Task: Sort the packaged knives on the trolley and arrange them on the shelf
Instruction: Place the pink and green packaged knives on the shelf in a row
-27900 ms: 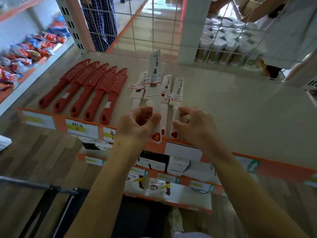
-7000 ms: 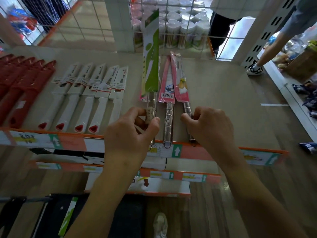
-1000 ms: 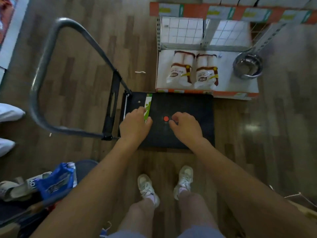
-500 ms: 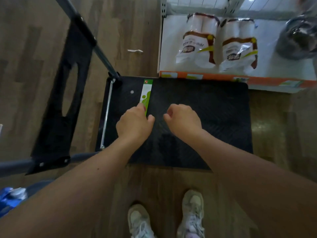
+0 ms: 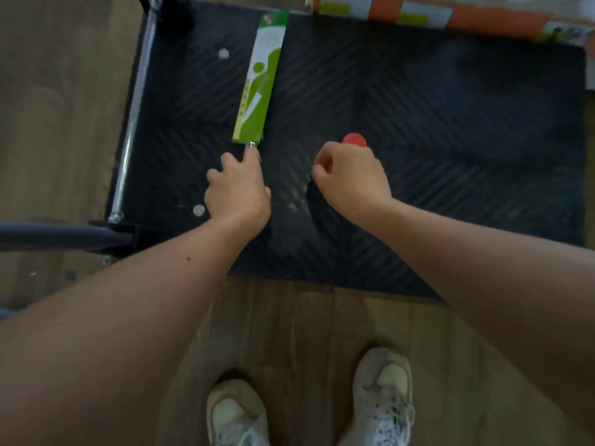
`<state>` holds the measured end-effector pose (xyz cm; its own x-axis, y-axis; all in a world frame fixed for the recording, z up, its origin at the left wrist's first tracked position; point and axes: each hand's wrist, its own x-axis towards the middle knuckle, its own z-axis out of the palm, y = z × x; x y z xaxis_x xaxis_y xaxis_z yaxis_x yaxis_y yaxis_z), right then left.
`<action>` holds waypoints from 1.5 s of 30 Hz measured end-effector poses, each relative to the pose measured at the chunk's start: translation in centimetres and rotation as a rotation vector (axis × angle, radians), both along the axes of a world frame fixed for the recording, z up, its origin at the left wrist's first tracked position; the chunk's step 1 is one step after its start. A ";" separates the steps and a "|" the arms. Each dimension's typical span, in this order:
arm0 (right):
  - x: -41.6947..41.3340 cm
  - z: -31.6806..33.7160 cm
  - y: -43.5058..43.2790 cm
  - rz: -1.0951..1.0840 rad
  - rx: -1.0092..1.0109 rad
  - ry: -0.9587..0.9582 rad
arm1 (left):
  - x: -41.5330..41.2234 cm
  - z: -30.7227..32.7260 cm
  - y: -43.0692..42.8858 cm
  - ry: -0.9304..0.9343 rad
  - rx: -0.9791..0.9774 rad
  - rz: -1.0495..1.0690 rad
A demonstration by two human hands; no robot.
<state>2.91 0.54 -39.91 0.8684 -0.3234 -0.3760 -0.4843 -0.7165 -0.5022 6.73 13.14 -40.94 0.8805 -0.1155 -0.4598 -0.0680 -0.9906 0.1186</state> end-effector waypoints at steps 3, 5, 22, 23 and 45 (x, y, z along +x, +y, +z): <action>-1.1 -1.4 0.2 0.033 0.004 -0.001 | -0.4 -0.9 0.3 -0.053 -0.058 -0.001; -1.6 -1.8 0.2 0.029 0.006 0.018 | -0.4 -0.9 0.2 -0.067 -0.101 0.048; -3.7 13.4 -3.2 -0.067 0.160 0.125 | -3.3 14.1 -1.2 -0.061 -0.492 0.259; -3.8 15.2 -3.5 -0.076 0.164 0.115 | -3.5 15.9 -1.5 -0.061 -0.503 0.243; -16.1 52.9 -6.7 -0.384 0.195 -0.130 | -10.3 54.7 -4.9 -0.123 -0.744 -0.006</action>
